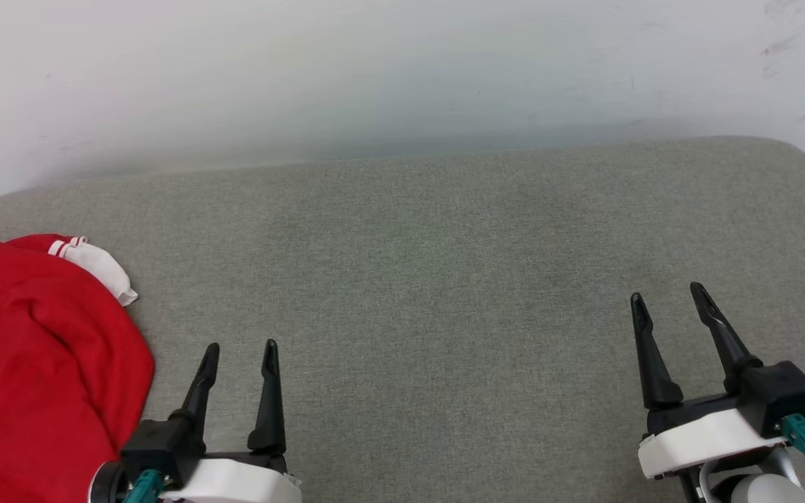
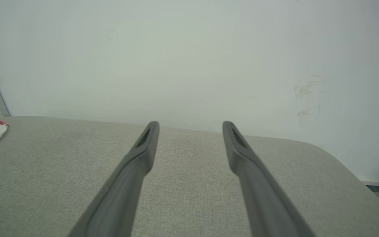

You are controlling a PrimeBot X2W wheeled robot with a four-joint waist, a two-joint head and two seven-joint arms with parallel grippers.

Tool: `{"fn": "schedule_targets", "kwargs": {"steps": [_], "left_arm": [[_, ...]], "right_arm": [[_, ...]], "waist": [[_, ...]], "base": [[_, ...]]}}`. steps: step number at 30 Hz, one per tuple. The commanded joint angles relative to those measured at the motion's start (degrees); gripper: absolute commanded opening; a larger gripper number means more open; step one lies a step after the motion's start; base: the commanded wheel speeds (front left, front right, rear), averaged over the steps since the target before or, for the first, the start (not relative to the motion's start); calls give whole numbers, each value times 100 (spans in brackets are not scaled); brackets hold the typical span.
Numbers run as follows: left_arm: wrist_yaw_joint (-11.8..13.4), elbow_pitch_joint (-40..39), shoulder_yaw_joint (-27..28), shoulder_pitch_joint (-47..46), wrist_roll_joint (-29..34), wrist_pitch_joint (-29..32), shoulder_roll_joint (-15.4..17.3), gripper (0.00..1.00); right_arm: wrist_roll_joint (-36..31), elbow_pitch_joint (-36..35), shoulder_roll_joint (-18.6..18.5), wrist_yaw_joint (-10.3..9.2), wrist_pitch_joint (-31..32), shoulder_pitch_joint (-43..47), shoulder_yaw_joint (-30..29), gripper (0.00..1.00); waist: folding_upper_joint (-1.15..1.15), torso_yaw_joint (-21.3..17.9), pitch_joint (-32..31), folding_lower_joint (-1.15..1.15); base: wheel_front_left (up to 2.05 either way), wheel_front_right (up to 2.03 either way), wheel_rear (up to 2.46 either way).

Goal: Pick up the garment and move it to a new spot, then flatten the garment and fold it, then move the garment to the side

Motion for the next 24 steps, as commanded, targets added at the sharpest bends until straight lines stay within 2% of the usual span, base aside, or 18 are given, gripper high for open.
{"fn": "schedule_targets", "kwargs": {"steps": [1,9,13,18,24], "left_arm": [[-94,-95,128,56,49,-56,-90,100],[-764,-108,769,232,167,-144,-435,100],[-1031,-14,928,297,335,-194,-505,100],[-1202,161,943,325,576,-247,-534,100],[-1187,206,905,372,681,-311,-537,100]], "right_arm": [[-60,-32,0,-2,-63,19,6,100],[388,71,0,-2,-157,66,-95,100],[328,119,1,-2,-199,65,-68,100],[190,131,1,-2,-249,86,-69,100],[51,158,2,-2,-321,124,-52,100]], "waist": [[0,-10,1,0],[0,-53,-4,0],[0,-75,-9,0],[0,-96,-1,0],[0,-103,-18,0]], "base": [[0,0,0],[0,0,0],[0,0,0],[0,0,0],[0,0,0]]}}
